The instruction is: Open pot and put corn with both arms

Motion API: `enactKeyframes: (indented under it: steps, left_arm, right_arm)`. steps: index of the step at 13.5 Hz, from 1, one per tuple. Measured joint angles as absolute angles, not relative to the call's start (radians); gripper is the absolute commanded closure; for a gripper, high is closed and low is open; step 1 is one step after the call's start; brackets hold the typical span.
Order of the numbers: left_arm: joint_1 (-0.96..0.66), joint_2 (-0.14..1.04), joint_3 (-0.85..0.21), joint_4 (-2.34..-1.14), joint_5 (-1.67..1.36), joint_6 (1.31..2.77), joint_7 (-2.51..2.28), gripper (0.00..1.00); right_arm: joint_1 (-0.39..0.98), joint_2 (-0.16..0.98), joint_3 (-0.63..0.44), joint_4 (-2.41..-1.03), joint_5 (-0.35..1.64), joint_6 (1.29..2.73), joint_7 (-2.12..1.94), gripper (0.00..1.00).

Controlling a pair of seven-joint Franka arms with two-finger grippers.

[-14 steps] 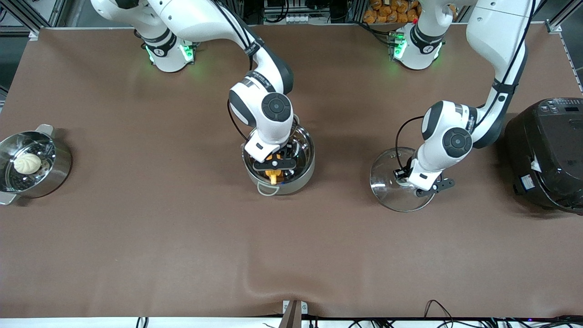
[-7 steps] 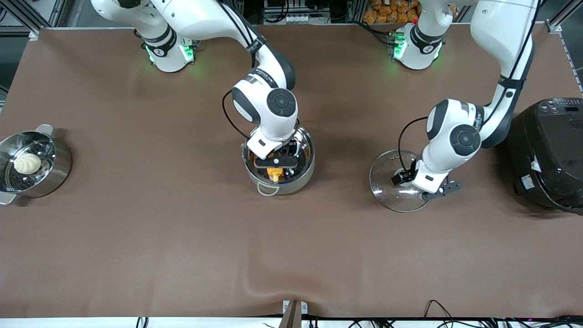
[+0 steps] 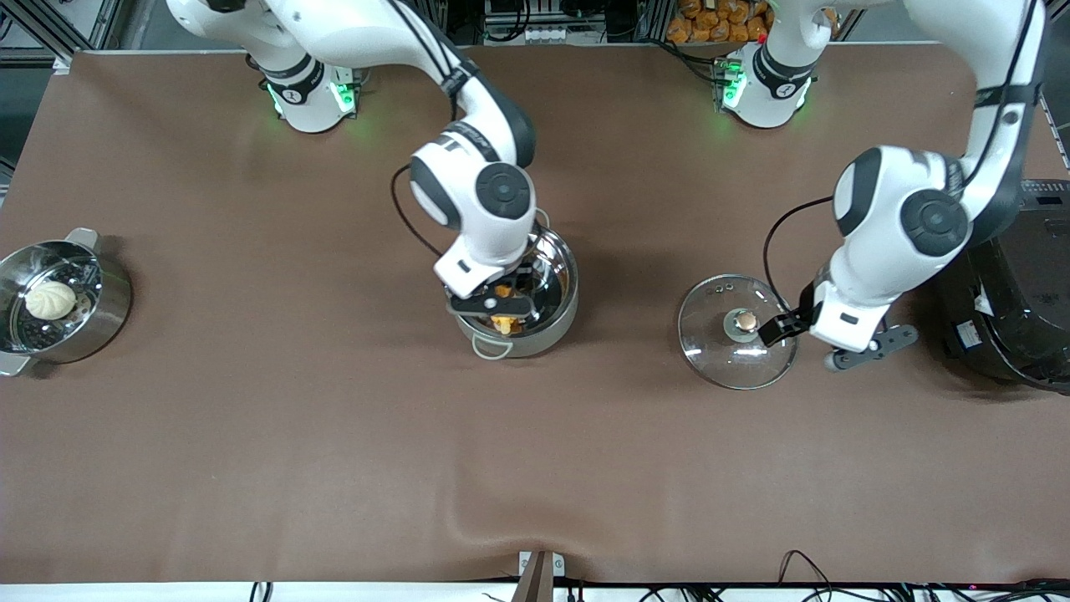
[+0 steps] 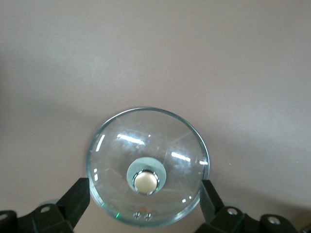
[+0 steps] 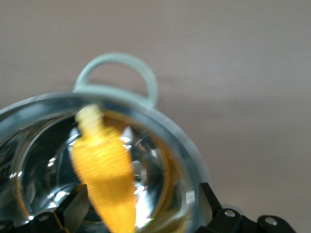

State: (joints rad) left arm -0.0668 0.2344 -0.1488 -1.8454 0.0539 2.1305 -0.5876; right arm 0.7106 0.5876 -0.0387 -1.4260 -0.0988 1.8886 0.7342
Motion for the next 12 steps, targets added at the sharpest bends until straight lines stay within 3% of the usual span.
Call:
enactKeyframes:
  steps: [7,12]
  left_arm:
    - [-0.068,0.115,-0.161,-1.593,0.054,1.684,-0.588,0.00]
    - [-0.067,0.064,-0.163,-1.547,-0.009,1.600,-0.588,0.00]
  right_arm:
    - [0.390,0.478,-0.043,-1.425,-0.094,1.727,0.248,0.00]
    - [0.157,0.357,-0.044,-1.525,-0.010,1.694,-0.049,0.00]
